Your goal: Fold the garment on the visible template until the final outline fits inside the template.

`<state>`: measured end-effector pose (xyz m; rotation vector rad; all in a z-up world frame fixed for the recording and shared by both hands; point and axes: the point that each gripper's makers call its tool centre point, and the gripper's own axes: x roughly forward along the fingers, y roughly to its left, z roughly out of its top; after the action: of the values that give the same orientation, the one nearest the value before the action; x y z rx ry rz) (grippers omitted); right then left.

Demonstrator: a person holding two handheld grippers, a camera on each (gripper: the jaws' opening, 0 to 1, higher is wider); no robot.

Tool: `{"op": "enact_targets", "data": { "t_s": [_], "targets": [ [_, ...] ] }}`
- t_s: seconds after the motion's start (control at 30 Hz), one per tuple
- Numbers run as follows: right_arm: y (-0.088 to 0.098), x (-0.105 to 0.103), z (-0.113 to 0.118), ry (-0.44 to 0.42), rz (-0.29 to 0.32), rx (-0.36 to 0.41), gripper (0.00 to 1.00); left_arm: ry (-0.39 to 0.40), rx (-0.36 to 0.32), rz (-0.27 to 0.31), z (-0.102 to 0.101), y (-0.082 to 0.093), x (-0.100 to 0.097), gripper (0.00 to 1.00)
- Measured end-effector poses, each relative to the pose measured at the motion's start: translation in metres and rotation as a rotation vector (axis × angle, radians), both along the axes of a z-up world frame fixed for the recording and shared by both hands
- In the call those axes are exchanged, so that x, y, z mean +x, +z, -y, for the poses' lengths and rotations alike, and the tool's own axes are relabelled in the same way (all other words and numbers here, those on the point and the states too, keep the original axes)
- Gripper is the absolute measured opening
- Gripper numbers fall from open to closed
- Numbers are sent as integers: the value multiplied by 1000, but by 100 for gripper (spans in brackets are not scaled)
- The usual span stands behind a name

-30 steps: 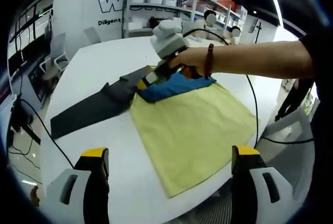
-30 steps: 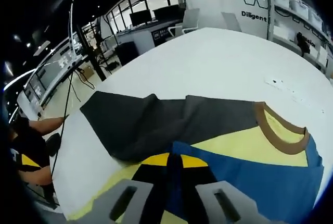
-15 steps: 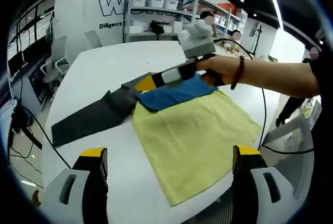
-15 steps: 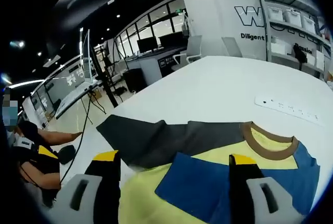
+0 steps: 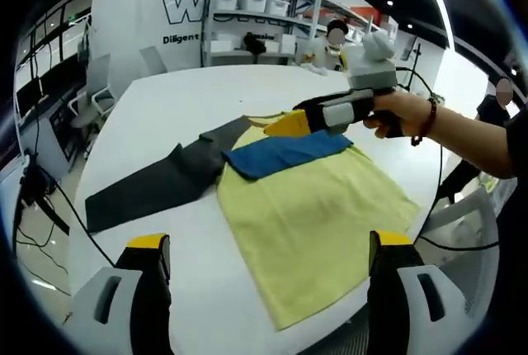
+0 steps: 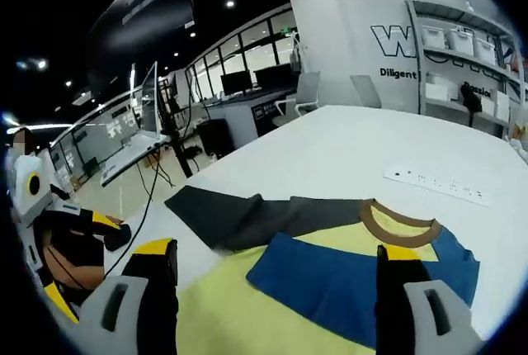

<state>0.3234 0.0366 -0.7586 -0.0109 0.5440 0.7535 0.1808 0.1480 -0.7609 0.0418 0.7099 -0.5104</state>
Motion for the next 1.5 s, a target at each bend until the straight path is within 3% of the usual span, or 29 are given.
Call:
{"op": "enact_targets", "data": {
  "t_s": [0.23, 0.43, 0.57, 0.8, 1.13, 1.5],
  "targets": [
    [10, -36, 20, 31, -15, -11, 99, 5, -36, 17, 3, 8, 5, 99],
    [25, -74, 57, 30, -26, -23, 99, 6, -43, 22, 5, 11, 0, 99],
    [28, -100, 87, 16, -23, -80, 99, 8, -49, 18, 6, 11, -4, 99],
    [32, -134, 113, -12, -26, -88, 99, 5, -52, 15, 10, 12, -8, 99],
    [25, -160, 129, -23, -61, -114, 99, -20, -53, 19, 17, 14, -12, 99],
    [30, -159, 135, -42, -50, -112, 99, -19, -85, 80, 20, 28, -10, 99]
  ]
}}
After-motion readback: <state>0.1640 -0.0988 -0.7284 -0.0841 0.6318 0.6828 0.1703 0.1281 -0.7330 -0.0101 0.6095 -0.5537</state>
